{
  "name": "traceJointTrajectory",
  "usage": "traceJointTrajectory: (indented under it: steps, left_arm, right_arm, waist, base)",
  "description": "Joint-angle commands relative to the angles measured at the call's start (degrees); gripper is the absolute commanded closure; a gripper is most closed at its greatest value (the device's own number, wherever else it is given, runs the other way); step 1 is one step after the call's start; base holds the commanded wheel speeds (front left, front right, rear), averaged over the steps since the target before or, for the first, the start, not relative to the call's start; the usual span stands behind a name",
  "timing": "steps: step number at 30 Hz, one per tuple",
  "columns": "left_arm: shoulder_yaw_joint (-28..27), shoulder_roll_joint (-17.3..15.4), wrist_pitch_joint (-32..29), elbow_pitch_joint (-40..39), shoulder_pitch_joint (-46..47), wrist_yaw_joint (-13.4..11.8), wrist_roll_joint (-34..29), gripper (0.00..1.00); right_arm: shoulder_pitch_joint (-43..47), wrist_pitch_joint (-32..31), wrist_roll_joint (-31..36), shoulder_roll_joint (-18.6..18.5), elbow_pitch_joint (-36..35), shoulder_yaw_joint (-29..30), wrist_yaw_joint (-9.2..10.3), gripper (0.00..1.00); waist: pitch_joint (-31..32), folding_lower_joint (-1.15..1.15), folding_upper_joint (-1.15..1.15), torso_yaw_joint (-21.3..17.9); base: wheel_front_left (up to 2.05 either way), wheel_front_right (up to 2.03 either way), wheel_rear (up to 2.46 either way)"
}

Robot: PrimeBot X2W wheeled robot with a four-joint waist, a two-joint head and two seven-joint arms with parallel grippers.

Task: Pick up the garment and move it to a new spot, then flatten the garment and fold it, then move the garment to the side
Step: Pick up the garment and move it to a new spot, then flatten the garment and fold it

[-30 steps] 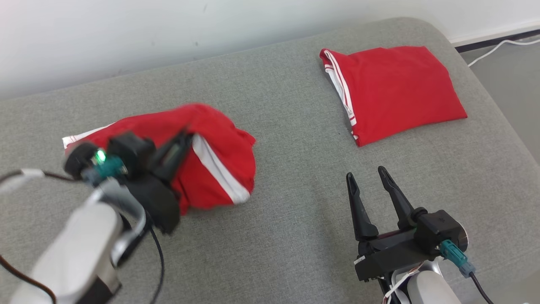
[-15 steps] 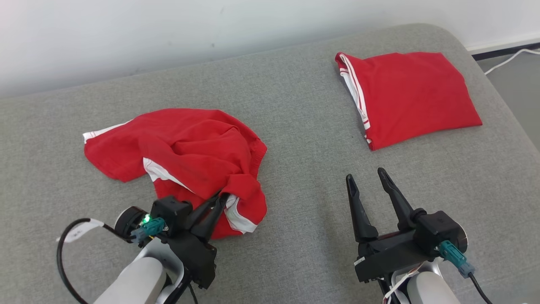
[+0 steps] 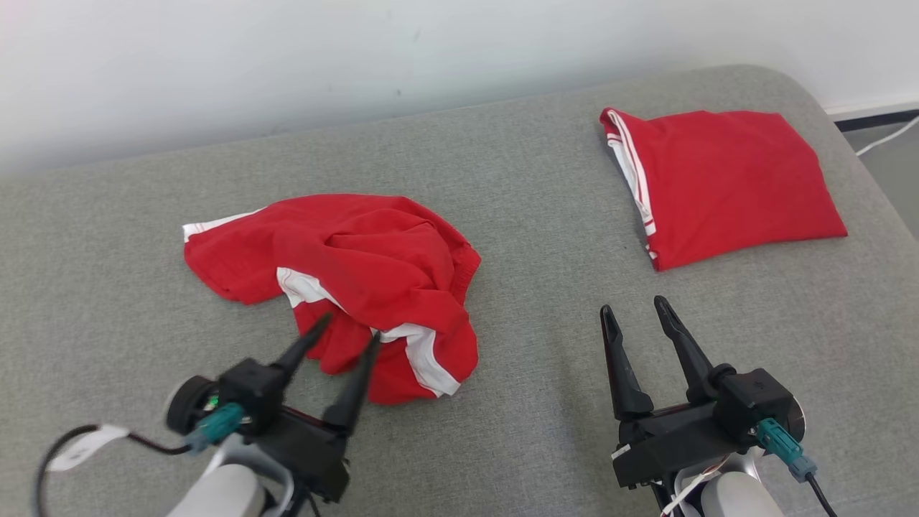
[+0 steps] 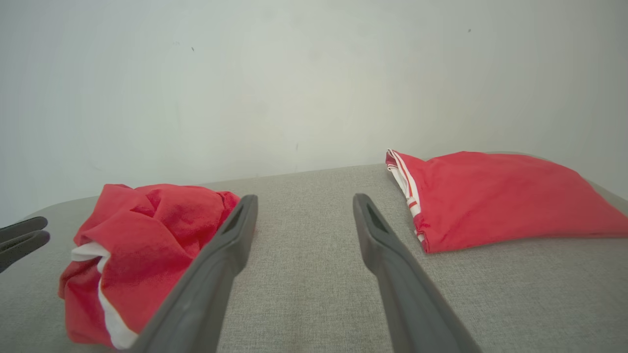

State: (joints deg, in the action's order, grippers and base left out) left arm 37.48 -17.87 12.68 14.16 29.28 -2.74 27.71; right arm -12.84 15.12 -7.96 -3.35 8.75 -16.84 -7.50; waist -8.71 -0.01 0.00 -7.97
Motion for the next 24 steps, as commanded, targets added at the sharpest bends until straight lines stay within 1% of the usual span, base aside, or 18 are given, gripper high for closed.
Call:
traceJointTrajectory:
  steps: [1, 5, 9, 11, 16, 19, 24]
  left_arm:
    - [-1.4, -1.1, 0.7, -1.0, -1.5, -0.9, 0.7, 0.00]
    - [-3.6, -2.7, 1.1, -1.3, -2.5, -2.3, 1.2, 0.00]
    - [-4.9, -3.8, 1.3, 0.5, -2.1, -2.4, 1.9, 0.00]
    - [-5.4, -3.6, 1.4, 1.0, -1.8, -2.3, 2.6, 0.00]
    - [-6.6, -4.4, 1.6, 5.3, 0.0, -1.4, 3.2, 0.00]
    - [-7.3, -4.3, 1.9, 8.0, 1.2, -1.0, 3.6, 0.00]
    - [-8.0, -4.5, 2.1, 12.8, 3.7, 0.5, 3.2, 0.00]
  right_arm:
    - [0.5, 0.1, 0.6, -0.1, -0.4, 0.1, 0.02, 0.00]
    - [0.3, 0.1, 0.6, -0.1, -0.7, 0.1, 0.02, 0.00]
    - [-0.2, 0.1, 0.4, -0.1, -0.7, -0.3, 0.02, 0.00]
    - [-0.3, 0.1, 0.3, -0.2, -0.7, -0.3, 0.02, 0.00]
    - [-1.0, 0.1, 0.0, -0.2, -0.7, -0.7, 0.02, 0.00]
    - [-1.3, 0.1, 0.1, -0.2, -0.8, -0.7, 0.02, 0.00]
    - [-1.7, 0.1, 0.2, -0.1, -1.0, -0.7, 0.02, 0.00]
  waist:
    - [0.1, 0.01, 0.00, 0.6]
    - [-0.2, 0.01, 0.00, 0.9]
    - [-0.7, 0.01, 0.00, 0.5]
    - [-0.9, 0.01, 0.00, 0.3]
    - [-2.0, 0.01, 0.00, -1.3]
    - [-2.6, 0.01, 0.00, -2.6]
    - [-3.9, 0.01, 0.00, -4.8]
  base:
    - [0.00, 0.00, 0.00]
    - [0.00, 0.00, 0.00]
    - [0.00, 0.00, 0.00]
    - [0.00, 0.00, 0.00]
    - [0.00, 0.00, 0.00]
    - [0.00, 0.00, 0.00]
    - [0.00, 0.00, 0.00]
